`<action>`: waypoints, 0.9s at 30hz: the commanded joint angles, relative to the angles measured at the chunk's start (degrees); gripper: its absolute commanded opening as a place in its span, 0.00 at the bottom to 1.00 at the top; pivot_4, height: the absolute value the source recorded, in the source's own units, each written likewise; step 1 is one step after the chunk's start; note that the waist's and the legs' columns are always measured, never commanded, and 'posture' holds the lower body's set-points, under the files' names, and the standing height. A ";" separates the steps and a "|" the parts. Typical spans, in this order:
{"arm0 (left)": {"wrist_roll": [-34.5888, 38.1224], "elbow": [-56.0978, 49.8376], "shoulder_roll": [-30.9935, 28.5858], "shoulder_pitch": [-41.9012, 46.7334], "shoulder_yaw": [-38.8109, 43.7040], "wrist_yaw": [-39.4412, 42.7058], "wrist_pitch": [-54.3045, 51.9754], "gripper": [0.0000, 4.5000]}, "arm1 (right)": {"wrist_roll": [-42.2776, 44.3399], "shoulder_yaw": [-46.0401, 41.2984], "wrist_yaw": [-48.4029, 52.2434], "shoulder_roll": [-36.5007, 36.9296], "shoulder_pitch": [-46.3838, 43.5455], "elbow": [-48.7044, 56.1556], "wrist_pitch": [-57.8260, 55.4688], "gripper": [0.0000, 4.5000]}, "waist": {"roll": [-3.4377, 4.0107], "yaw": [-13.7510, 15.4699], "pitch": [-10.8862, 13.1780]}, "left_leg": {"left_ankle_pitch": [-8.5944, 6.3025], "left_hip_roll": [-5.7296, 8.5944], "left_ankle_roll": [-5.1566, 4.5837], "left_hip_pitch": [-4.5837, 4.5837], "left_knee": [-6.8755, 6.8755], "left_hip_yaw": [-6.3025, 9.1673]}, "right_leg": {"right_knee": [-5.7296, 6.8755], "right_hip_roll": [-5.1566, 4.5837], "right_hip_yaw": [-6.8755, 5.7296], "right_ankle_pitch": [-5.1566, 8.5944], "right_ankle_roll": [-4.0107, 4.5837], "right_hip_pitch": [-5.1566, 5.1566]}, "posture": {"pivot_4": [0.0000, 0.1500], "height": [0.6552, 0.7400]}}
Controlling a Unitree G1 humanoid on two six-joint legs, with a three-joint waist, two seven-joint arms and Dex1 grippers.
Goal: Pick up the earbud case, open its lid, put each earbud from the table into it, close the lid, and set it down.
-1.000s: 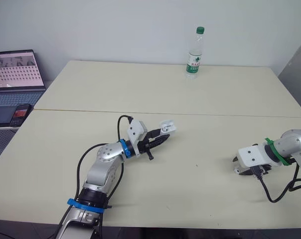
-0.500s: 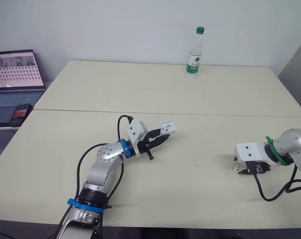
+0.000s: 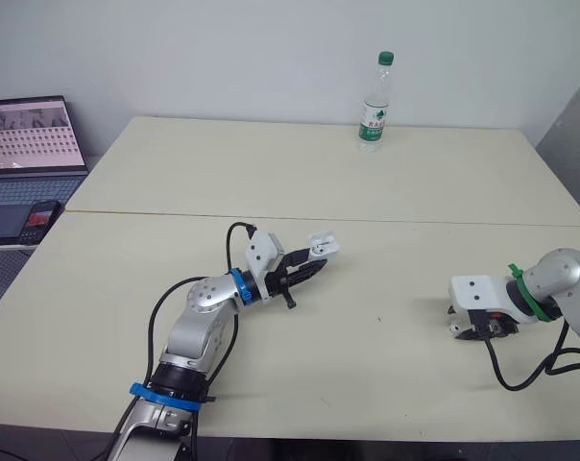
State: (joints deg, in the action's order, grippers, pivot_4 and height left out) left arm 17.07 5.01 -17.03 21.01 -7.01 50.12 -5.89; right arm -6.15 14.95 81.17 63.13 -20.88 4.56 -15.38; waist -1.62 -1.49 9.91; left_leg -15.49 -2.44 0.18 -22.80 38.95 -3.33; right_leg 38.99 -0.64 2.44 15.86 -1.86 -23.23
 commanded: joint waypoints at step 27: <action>0.36 -2.79 -0.14 -0.39 0.34 -0.88 0.36 0.17 | -1.77 0.56 1.39 1.37 -0.34 0.02 0.81 0.33 | 0.00 0.00 0.00 | 0.00 0.00 0.00 0.00 0.00 0.00 | 0.00 0.00 0.00 0.00 0.00 0.00 | 1.00 0.95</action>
State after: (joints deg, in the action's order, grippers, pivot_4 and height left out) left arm 17.08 4.89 -17.06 20.58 -7.01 49.36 -5.89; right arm -7.43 15.62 82.19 63.31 -20.83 4.49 -14.94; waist -1.62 -1.48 9.91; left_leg -15.49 -2.44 0.18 -22.80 38.95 -3.32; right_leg 38.99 -0.64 2.44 15.86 -1.86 -23.23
